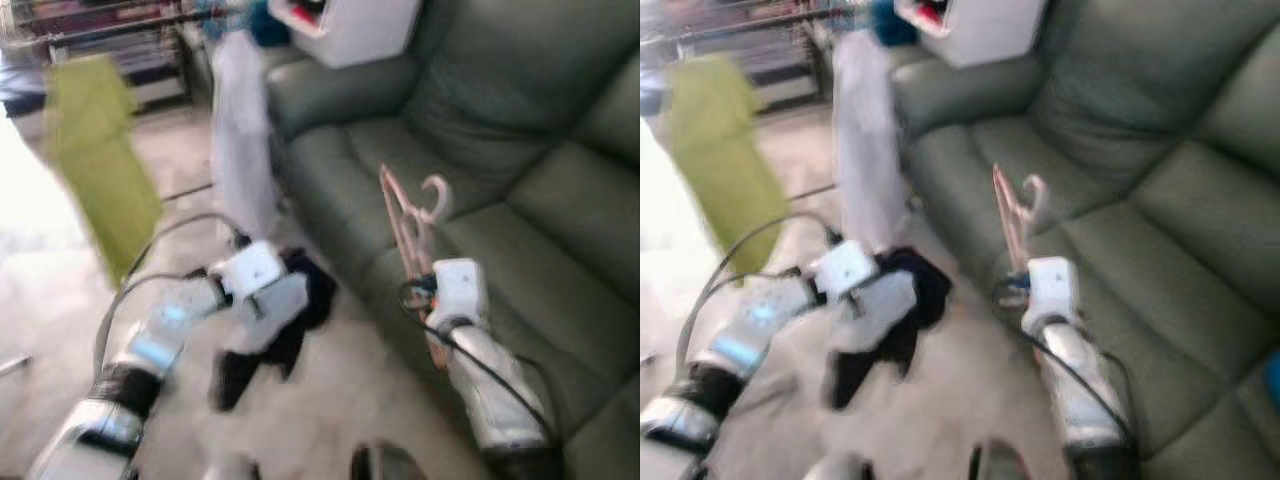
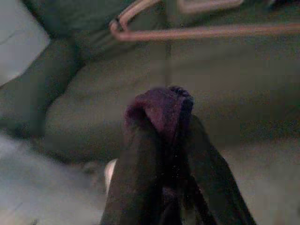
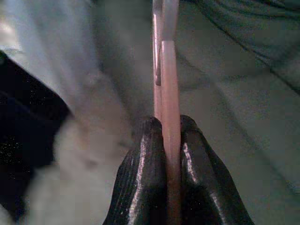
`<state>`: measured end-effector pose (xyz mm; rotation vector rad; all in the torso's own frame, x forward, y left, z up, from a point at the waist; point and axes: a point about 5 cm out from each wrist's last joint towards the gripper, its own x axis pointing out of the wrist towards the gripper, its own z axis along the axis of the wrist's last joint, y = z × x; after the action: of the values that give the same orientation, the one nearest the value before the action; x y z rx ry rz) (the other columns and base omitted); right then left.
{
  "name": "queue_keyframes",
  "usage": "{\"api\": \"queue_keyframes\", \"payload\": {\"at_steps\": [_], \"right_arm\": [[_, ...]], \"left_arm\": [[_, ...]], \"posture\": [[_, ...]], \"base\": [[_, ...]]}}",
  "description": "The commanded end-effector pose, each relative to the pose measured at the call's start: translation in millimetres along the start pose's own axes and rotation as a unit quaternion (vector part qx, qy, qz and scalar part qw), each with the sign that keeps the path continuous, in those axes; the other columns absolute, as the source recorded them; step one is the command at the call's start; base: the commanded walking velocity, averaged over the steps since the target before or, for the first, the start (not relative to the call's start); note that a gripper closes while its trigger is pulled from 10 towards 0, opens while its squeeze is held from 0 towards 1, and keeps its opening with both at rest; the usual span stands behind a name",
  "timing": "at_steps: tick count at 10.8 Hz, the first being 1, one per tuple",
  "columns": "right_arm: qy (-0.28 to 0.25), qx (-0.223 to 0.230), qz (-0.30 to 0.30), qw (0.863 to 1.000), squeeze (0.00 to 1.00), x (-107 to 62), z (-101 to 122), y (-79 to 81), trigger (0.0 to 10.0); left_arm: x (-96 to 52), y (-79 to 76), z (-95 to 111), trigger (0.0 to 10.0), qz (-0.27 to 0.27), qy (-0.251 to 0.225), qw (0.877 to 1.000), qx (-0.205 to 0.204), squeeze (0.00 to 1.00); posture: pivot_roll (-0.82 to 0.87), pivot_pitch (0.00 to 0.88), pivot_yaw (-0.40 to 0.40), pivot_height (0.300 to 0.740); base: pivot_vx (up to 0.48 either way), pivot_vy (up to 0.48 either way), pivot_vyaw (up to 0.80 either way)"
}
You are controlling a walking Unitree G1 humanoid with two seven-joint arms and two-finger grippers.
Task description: Hang hanger
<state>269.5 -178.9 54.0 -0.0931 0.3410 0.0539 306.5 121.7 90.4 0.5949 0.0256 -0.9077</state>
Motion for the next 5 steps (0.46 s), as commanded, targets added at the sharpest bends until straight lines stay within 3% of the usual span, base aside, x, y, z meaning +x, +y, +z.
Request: {"api": "queue_keyframes", "payload": {"at_steps": [1,3,4,5], "right_arm": [[-0.009,0.004,0.003,1.0,0.0,-0.3,3.9,2.5,10.0],[-0.006,0.01,0.005,1.0,0.0,-0.5,3.0,4.4,10.0],[-0.005,0.01,0.007,1.0,0.0,-0.6,2.7,5.5,10.0],[-0.007,0.01,0.006,1.0,0.0,-0.4,3.1,6.0,10.0]], "left_arm": [[-3.7,7.6,-0.2,10.0,0.02,0.009,1.0,0.019,0.0],[-5.1,3.5,-3.5,10.0,0.018,0.009,1.0,-0.005,0.0],[-5.7,2.9,-2.9,10.0,0.019,0.006,1.0,-0.005,0.0],[-6.4,3.3,-2.6,10.0,0.023,0.004,1.0,-0.011,0.0]], "posture": [[-0.07,0.044,-0.039,0.74],[-0.07,0.044,-0.036,0.74],[-0.07,0.046,-0.037,0.74],[-0.07,0.048,-0.037,0.74]], "base": [[0.0,0.0,0.0],[0.0,0.0,0.0],[0.0,0.0,-0.8],[0.0,0.349,-0.8]]}}
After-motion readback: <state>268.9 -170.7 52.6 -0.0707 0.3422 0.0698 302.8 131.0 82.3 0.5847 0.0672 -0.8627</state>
